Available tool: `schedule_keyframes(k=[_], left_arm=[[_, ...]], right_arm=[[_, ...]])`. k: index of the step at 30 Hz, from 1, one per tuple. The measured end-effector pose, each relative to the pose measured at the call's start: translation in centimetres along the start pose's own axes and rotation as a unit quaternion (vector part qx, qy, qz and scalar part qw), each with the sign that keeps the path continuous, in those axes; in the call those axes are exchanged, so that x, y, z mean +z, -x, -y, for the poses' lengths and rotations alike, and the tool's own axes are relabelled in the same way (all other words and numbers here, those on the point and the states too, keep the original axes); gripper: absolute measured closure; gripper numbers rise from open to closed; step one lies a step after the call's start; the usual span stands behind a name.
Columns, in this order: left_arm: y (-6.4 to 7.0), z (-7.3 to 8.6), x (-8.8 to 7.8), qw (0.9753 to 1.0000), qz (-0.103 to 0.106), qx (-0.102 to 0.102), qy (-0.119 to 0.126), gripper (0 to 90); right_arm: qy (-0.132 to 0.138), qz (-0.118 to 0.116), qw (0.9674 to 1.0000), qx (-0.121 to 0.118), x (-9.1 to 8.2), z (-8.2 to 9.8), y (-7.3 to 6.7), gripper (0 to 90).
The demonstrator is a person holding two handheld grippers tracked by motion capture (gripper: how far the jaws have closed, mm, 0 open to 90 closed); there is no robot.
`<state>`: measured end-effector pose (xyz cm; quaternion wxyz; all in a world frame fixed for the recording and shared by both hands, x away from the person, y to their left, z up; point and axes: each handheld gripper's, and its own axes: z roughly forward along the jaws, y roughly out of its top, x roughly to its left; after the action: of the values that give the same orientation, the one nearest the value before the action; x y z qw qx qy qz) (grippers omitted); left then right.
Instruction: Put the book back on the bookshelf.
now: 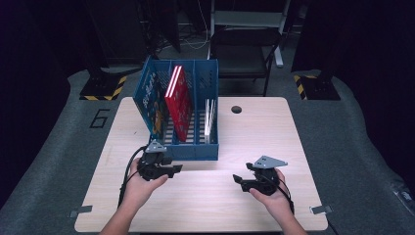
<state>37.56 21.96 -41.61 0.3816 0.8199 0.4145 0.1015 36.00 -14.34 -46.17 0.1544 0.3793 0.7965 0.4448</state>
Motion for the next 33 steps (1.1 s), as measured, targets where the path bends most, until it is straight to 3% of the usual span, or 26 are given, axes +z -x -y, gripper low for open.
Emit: schedule_keyframes(k=[7, 16, 21, 24, 28, 33], left_arm=[[0.1, 0.2, -0.4, 0.9999, -0.005, -0.004, 0.012, 47.6], [-0.2, 0.2, -0.7, 0.9999, -0.006, -0.002, 0.012, 47.3], [-0.2, 0.2, -0.9, 0.9999, -0.003, -0.006, 0.013, 47.3], [-0.2, 0.3, -0.8, 0.9998, -0.006, -0.008, 0.016, 47.3], [-0.3, 0.3, -0.9, 0.9998, -0.01, -0.004, 0.015, 47.2], [-0.6, 0.3, -1.4, 0.9997, -0.015, -0.007, 0.018, 46.9]], right_arm=[[0.008, 0.021, 0.9996, 0.017, 0.3, -1.5, 0.2, 36.5], [-0.005, 0.036, 0.9993, -0.008, 1.5, -4.0, -0.8, 41.9], [-0.013, 0.04, 0.9991, 0.009, 2.5, -5.2, -0.7, 42.5], [-0.002, 0.041, 0.999, 0.02, 2.7, -6.3, -0.7, 45.4], [-0.001, 0.047, 0.9988, 0.009, 3.4, -7.7, -1.0, 46.3], [-0.014, 0.055, 0.9983, 0.015, 4.7, -9.7, -1.0, 47.6]])
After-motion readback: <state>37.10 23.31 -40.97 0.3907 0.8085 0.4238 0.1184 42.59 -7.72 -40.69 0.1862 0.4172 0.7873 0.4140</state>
